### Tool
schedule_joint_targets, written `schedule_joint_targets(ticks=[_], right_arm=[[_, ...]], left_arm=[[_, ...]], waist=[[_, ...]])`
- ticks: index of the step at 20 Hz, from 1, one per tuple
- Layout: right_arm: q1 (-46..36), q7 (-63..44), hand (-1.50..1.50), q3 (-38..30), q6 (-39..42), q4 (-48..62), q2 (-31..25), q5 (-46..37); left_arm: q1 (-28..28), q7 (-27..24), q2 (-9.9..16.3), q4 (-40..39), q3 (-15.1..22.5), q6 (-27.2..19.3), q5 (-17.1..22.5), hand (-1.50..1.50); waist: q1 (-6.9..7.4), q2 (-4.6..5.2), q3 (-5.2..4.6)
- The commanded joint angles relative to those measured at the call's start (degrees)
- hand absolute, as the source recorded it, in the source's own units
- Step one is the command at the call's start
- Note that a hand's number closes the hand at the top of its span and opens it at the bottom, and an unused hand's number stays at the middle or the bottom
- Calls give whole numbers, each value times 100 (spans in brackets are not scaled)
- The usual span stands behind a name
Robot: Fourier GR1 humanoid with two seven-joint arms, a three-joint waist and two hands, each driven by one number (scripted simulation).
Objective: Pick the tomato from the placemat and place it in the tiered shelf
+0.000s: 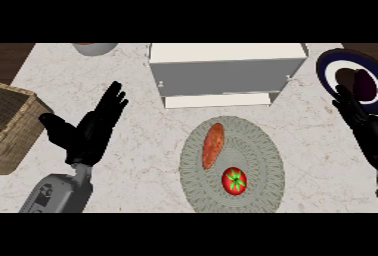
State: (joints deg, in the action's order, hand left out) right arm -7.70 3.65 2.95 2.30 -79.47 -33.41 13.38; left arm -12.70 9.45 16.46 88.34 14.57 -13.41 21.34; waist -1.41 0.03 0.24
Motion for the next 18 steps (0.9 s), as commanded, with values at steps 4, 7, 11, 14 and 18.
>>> schedule_joint_targets(ticks=[4, 7, 11, 14, 18], right_arm=[[-921, -224, -150, 530, 1065, -40, 514, 542], [-177, -342, -150, 228, 868, 388, 2163, 2257], [-560, 288, 150, 670, -780, 143, 386, -1397], [-317, 1565, -150, 523, -1488, 1071, 1888, -1059], [-483, 2394, -150, 25, -705, 1464, 2050, -258]], left_arm=[[-11, -618, 345, -224, 203, 189, -791, 0], [-99, -477, 315, -178, 178, 43, -788, 0], [-11, -736, 374, -455, 314, 72, -1078, 0], [50, -895, 313, -582, 291, -16, -1241, 0], [65, -1105, 279, -900, 135, 296, -1143, 0]], waist=[[316, 21, -24], [244, 249, 231], [197, 39, -46], [220, 41, -12], [160, 15, -20]])
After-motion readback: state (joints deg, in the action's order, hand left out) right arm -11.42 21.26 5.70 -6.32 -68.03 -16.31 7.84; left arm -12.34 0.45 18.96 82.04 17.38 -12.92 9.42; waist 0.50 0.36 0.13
